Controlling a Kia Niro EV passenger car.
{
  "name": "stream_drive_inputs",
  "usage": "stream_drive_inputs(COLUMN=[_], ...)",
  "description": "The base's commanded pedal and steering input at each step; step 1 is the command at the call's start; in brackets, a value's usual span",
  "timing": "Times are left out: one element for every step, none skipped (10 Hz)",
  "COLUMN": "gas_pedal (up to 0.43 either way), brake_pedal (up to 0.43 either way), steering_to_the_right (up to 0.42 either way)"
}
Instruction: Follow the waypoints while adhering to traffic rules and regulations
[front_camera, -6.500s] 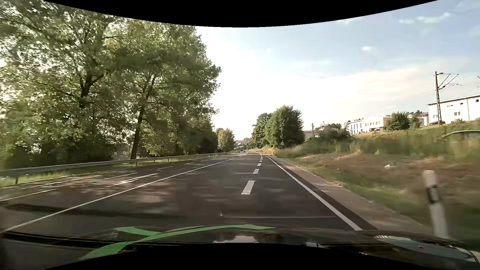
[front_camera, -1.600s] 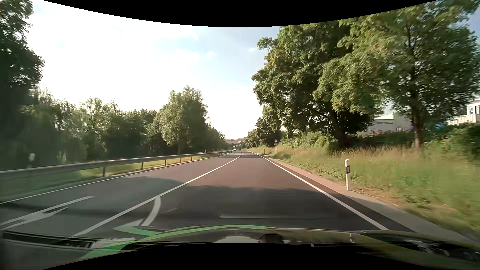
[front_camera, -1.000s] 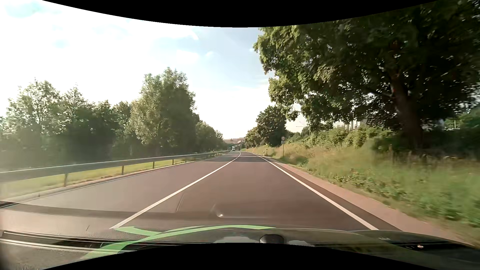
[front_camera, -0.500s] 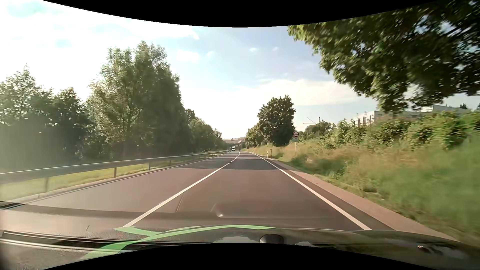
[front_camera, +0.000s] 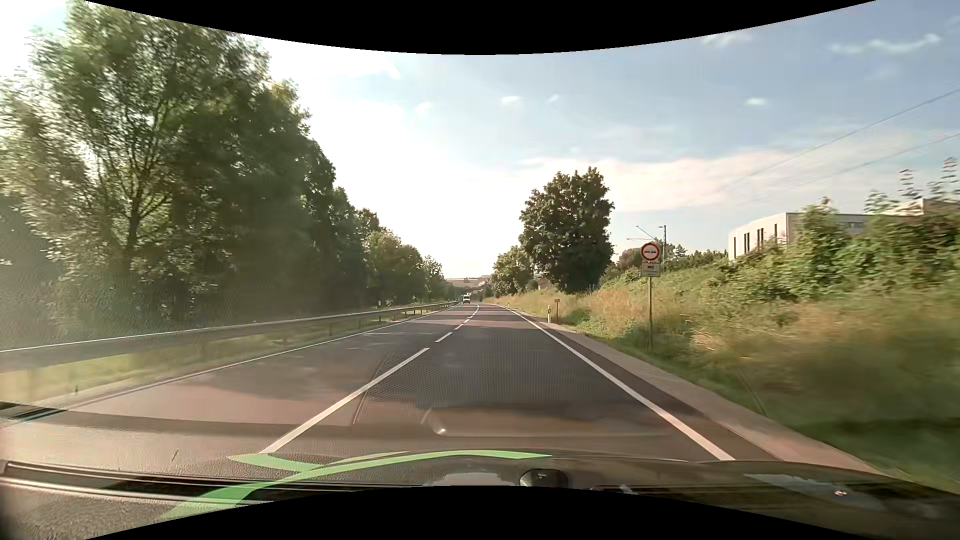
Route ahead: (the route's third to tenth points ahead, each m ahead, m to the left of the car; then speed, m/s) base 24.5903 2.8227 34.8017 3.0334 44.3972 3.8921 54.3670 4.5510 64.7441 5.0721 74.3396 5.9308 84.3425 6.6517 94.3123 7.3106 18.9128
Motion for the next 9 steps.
stream_drive_inputs(gas_pedal=[0.268,0.268,0.268,0.28,0.28,0.28,0.28,0.28,0.28], brake_pedal=[0.0,0.0,0.0,0.0,0.0,0.0,0.0,0.0,0.0], steering_to_the_right=[-0.006,-0.007,-0.007,-0.008,-0.008,-0.008,-0.008,-0.007,-0.007])
